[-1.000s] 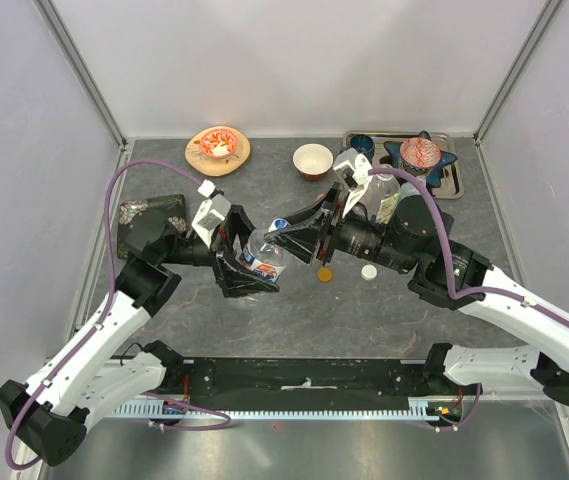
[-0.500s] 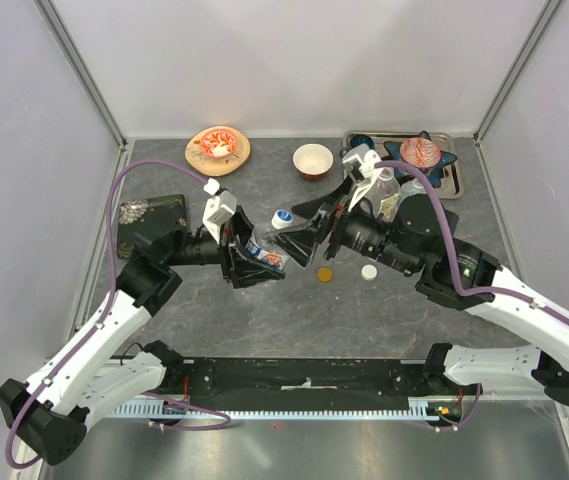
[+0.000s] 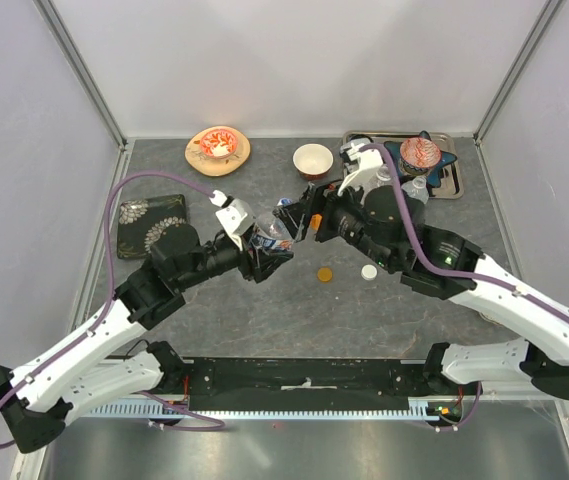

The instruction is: Unscrew the bottle caps

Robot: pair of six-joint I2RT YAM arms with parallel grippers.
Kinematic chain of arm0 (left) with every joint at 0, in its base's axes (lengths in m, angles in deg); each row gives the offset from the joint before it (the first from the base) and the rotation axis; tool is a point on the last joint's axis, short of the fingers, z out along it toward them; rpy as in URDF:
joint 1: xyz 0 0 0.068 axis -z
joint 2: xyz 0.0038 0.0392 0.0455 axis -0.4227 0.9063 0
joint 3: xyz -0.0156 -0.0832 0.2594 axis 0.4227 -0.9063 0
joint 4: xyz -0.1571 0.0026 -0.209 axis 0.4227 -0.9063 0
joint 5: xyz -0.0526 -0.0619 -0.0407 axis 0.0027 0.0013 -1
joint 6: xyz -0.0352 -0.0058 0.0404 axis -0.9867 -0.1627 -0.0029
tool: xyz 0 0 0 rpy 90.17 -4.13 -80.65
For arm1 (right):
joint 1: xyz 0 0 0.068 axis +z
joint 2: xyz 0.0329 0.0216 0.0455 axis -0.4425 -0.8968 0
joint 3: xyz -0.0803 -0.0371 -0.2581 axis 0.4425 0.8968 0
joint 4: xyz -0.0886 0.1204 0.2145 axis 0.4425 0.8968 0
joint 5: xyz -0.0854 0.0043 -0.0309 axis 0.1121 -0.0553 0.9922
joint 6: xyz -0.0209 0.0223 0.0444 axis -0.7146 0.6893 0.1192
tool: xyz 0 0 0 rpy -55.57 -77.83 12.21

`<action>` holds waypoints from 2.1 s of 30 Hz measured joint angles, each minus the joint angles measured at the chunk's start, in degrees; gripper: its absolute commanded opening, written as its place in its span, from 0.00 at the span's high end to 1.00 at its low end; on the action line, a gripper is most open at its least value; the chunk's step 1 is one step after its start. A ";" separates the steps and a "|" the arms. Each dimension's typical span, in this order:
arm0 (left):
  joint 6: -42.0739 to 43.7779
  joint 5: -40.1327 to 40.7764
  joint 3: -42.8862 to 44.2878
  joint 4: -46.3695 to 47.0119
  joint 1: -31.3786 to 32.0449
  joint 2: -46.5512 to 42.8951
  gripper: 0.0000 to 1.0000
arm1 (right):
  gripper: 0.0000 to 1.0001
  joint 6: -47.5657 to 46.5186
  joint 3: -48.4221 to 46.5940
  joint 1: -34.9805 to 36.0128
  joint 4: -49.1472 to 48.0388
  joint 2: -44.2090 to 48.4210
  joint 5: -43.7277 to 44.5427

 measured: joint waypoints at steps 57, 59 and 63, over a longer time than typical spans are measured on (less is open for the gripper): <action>-4.37 -29.53 7.50 1.49 1.09 3.61 0.61 | 1.00 -17.16 1.07 -1.46 -3.19 7.41 -31.36; -6.62 -36.76 7.50 3.98 0.20 4.83 0.61 | 1.00 -18.75 2.29 -1.51 -4.26 8.55 -35.15; -10.54 -47.95 7.48 9.16 -0.17 6.95 0.61 | 1.00 -21.59 4.15 -1.51 -5.99 10.27 -42.10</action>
